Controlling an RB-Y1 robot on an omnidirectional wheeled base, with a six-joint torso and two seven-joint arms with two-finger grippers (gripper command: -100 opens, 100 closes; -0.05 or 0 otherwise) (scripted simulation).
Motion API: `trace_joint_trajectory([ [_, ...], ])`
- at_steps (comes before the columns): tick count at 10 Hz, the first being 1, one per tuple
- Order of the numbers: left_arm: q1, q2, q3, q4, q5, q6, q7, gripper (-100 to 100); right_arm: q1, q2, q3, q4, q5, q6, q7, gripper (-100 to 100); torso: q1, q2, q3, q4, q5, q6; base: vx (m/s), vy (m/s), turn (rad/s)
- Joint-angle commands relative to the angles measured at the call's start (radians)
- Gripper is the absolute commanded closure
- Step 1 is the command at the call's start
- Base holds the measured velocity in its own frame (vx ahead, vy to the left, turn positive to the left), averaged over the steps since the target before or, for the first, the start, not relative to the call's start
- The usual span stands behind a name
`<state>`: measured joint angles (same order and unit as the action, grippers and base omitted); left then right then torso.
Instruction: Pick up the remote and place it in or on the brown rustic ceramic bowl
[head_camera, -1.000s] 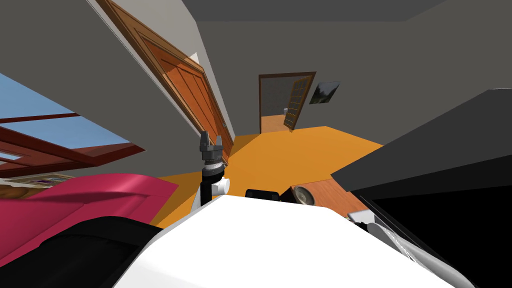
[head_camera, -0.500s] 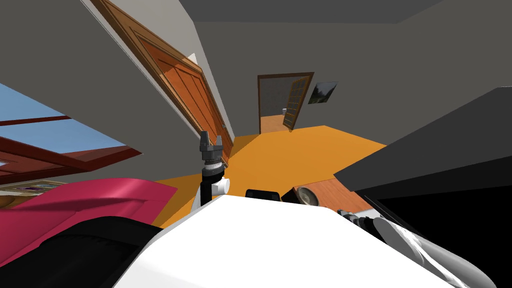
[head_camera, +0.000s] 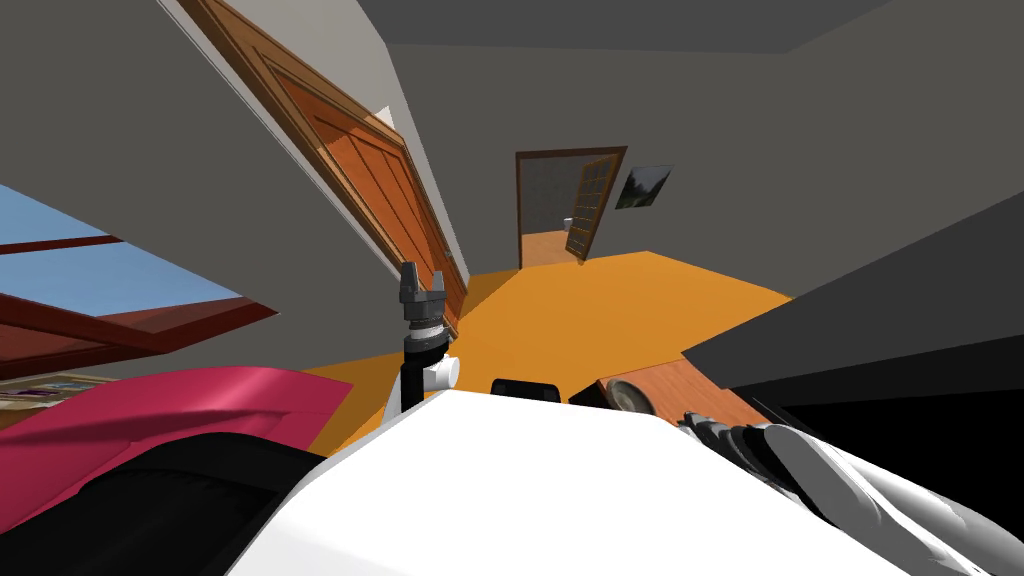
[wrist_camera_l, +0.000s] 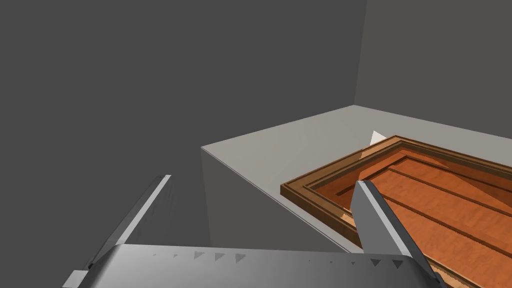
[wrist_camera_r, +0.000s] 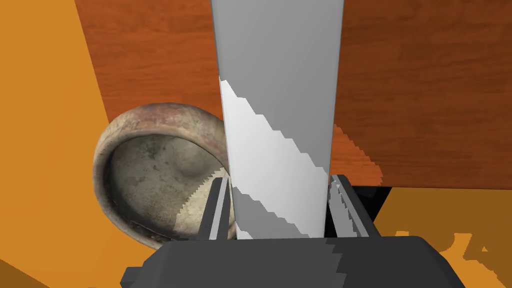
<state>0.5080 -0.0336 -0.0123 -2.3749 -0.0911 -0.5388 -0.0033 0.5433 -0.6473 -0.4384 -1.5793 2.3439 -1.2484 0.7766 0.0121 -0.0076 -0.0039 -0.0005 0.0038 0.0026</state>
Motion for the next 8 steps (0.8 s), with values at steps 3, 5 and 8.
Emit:
trace_joint_trajectory([
  [3,0.0,0.0,0.0,0.0,0.0,0.0,0.0,0,-0.007,-0.038,-0.038,0.054,-0.064,-0.069,-0.046,100,-0.001,-0.005,-0.003,-0.001,0.0,0.001,0.165,0.124,0.013],
  [5,0.0,0.0,0.0,0.0,0.0,0.0,0.0,0,-0.009,-0.055,-0.054,0.094,-0.092,-0.101,-0.065,100,0.0,-0.009,-0.006,-0.003,0.0,0.001,0.2,0.123,0.028],
  [8,0.0,0.0,0.0,0.0,0.0,0.0,0.0,0,-0.012,-0.053,-0.052,0.087,-0.088,-0.091,-0.057,-100,-0.007,0.001,0.0,-0.001,-0.002,0.002,0.034,0.023,0.002],
])
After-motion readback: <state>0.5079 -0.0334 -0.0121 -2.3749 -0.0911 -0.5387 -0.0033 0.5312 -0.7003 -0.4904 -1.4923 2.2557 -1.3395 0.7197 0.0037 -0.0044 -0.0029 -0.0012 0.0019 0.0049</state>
